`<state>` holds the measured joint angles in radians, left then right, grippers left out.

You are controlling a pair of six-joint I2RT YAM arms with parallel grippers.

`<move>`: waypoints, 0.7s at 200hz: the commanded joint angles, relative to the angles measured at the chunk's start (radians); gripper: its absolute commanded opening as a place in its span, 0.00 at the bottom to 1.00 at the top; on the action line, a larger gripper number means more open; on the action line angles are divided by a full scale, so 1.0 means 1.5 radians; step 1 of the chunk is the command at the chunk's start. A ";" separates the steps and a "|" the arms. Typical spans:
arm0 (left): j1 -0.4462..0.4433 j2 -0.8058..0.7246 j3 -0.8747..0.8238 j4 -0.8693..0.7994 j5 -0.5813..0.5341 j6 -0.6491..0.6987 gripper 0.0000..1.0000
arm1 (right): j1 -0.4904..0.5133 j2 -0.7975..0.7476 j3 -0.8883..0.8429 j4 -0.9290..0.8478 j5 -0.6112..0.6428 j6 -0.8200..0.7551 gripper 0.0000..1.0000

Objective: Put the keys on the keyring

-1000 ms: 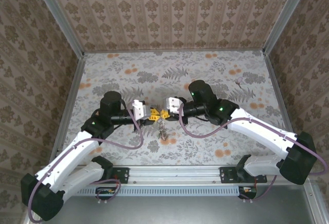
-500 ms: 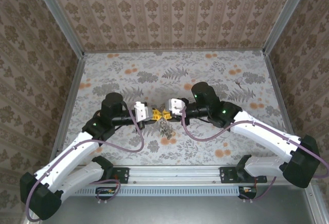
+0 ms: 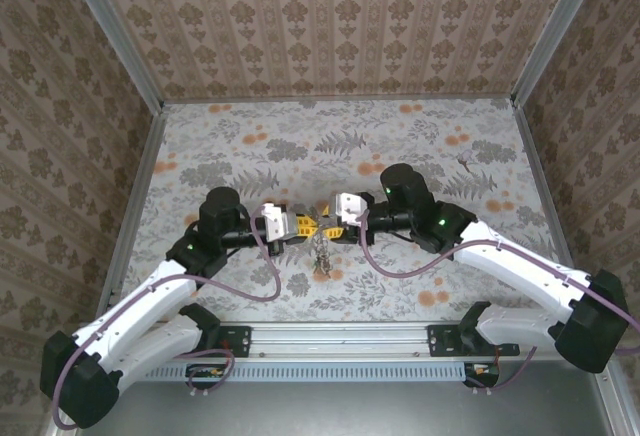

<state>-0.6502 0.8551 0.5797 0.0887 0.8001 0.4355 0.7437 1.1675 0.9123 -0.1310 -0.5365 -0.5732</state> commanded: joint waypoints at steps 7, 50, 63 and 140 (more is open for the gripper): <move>0.000 -0.013 -0.006 0.055 0.026 -0.018 0.00 | -0.008 -0.018 -0.024 0.014 -0.028 0.020 0.38; 0.001 -0.008 -0.005 0.056 0.033 -0.026 0.00 | -0.008 -0.011 -0.029 0.051 -0.054 0.046 0.33; 0.002 -0.005 -0.003 0.055 0.037 -0.029 0.00 | -0.008 -0.008 -0.027 0.061 -0.062 0.050 0.31; 0.002 0.002 0.005 0.038 0.010 -0.038 0.00 | -0.008 0.005 0.001 0.012 -0.067 0.017 0.00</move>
<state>-0.6460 0.8589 0.5705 0.1204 0.8211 0.3958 0.7353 1.1679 0.8780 -0.0677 -0.6155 -0.5205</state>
